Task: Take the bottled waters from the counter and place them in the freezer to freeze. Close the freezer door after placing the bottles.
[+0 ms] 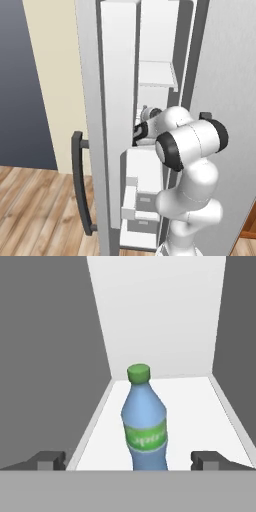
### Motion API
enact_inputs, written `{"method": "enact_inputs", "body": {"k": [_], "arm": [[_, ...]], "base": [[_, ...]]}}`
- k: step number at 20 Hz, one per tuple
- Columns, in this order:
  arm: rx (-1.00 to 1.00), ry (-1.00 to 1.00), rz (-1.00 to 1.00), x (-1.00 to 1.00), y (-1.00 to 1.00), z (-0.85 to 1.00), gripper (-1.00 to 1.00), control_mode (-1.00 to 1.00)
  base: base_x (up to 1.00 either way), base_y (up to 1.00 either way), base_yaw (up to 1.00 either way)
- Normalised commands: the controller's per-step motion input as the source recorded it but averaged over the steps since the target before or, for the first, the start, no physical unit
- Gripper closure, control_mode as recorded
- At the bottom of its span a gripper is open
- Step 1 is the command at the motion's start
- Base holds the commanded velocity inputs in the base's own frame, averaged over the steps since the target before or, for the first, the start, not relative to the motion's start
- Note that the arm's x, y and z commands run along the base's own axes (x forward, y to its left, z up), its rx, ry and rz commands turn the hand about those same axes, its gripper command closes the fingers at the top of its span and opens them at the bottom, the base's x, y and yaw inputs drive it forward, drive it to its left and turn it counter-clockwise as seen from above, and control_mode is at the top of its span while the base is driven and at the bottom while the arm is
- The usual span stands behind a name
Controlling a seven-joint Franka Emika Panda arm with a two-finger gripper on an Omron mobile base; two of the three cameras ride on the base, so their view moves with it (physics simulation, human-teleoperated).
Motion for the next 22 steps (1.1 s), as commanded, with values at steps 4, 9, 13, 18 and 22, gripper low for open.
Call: {"method": "enact_inputs", "body": {"k": [4, 9, 13, 18, 22], "arm": [[0.06, -0.02, 0.02, -0.27, 0.00, 0.04, -1.00, -1.00], [0.08, -0.04, 0.03, -0.34, 0.00, 0.12, -1.00, -1.00], [0.09, -0.03, 0.03, -0.34, -0.01, 0.10, -1.00, -1.00], [0.15, 0.00, 0.02, -0.47, -0.08, 0.28, -1.00, -1.00], [0.14, 0.00, 0.02, -0.55, -0.06, 0.25, -1.00, -1.00]], "base": [[0.00, 0.00, 0.00], [0.00, 0.00, 0.00], [0.00, 0.00, 0.00], [0.00, 0.00, 0.00], [0.00, 0.00, 0.00]]}}
